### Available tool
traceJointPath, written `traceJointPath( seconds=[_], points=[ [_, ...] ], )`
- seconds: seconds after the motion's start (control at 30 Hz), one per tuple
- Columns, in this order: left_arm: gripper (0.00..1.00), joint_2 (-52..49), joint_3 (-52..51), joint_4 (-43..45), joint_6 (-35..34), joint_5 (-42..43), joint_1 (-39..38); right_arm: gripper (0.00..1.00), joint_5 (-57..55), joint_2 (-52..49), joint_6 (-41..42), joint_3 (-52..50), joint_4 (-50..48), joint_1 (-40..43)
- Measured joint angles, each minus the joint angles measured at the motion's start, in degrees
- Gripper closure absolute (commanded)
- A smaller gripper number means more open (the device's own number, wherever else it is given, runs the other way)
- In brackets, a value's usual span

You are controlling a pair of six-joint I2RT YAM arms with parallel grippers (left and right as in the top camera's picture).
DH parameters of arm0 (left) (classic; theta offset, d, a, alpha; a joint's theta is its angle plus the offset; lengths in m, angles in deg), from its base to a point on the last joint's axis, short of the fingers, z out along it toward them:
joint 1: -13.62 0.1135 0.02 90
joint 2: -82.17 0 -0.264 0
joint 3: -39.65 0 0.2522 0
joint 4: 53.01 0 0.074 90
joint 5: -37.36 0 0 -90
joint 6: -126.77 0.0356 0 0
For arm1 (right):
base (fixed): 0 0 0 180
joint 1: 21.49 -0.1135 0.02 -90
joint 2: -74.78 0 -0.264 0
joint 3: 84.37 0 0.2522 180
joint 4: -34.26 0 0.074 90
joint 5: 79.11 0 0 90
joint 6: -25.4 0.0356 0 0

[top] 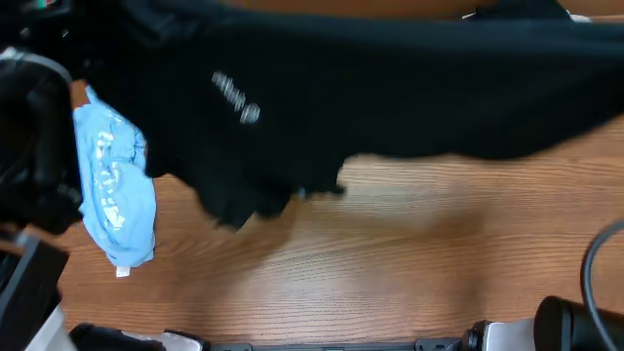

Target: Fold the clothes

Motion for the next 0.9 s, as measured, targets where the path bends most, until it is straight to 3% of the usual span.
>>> traceJointPath(
  seconds=[0.27,0.53,0.73,0.9],
  points=[
    [0.96,-1.8,0.3,-1.1,2.6,-0.4,0.0,0.96,1.1,-1.8,-1.0,-8.6,0.1,0.0],
    [0.96,-14.5,0.3,1.0,4.6,-0.2,2.4,0.96,4.4,-10.4,-2.1,-23.7,-6.2,-0.8],
    [0.96,-25.2,-0.6,11.4,5.9,3.0,8.1,0.96,5.9,-16.5,-2.1,-32.0,-18.6,-4.5],
    [0.96,-27.3,-1.1,23.3,7.3,5.8,11.2,0.96,6.8,-18.3,-1.4,-32.6,-28.4,-6.3]
  ],
)
